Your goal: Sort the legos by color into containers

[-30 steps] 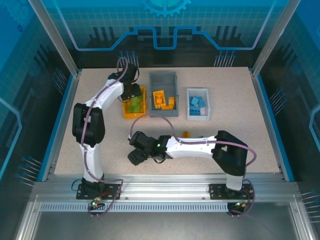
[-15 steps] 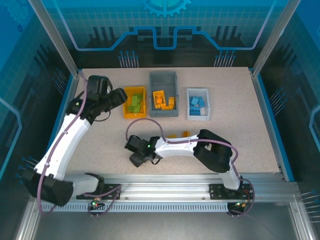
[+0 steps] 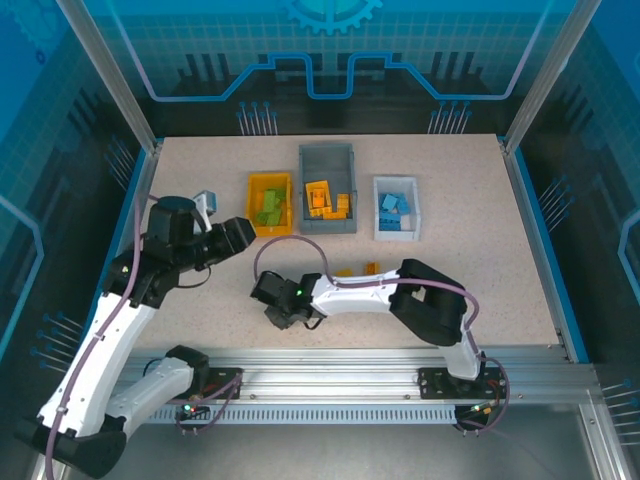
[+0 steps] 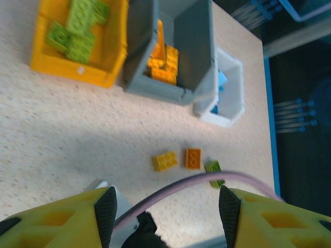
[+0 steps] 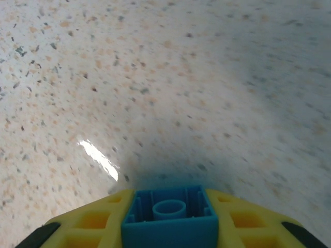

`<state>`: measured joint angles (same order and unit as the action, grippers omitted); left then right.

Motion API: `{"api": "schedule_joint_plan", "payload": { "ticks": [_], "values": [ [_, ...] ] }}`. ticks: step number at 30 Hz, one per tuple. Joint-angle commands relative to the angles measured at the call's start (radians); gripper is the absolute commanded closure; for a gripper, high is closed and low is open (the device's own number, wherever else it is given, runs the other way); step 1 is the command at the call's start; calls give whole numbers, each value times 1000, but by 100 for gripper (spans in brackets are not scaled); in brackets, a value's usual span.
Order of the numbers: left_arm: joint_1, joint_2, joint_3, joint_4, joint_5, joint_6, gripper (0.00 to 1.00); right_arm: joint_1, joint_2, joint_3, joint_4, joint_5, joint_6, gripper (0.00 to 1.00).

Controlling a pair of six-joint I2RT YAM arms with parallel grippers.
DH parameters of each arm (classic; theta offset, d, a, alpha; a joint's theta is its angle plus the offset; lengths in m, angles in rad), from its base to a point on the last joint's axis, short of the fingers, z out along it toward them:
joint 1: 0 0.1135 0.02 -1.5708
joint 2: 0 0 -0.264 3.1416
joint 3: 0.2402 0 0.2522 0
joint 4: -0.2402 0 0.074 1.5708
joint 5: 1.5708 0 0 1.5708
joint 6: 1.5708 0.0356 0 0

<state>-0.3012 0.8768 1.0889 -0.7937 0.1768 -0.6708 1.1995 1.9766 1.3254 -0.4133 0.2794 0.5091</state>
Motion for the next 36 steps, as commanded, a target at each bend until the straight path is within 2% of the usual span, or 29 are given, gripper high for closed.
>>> {"api": "schedule_joint_plan", "payload": {
  "ticks": [1, 4, 8, 13, 16, 22, 25, 32, 36],
  "values": [
    [-73, 20, -24, 51, 90, -65, 42, -71, -201, -68, -65, 101, 43, 67],
    [-194, 70, -7, 110, 18, -87, 41, -195, -355, -133, -131, 134, 62, 67],
    [-367, 206, 30, 204, -98, -105, 41, -450, -469, -174, -166, 98, 40, 67],
    [-567, 387, 97, 321, -273, -69, 41, -705, -388, -65, -205, 63, 5, 67],
    [-655, 495, 130, 379, -341, -40, 41, -781, -275, 49, -251, 88, -4, 67],
    [-753, 676, 175, 435, -390, 3, 41, -849, -65, 222, -353, 139, 16, 67],
    [-781, 725, 177, 457, -392, 14, 41, -850, -22, 257, -367, 146, 14, 62],
    [-814, 784, 180, 465, -385, 31, 41, -840, -56, 258, -367, 153, 14, 46],
    [-825, 812, 189, 466, -368, 51, 39, -823, -129, 255, -370, 163, 11, 45]
  ]
}}
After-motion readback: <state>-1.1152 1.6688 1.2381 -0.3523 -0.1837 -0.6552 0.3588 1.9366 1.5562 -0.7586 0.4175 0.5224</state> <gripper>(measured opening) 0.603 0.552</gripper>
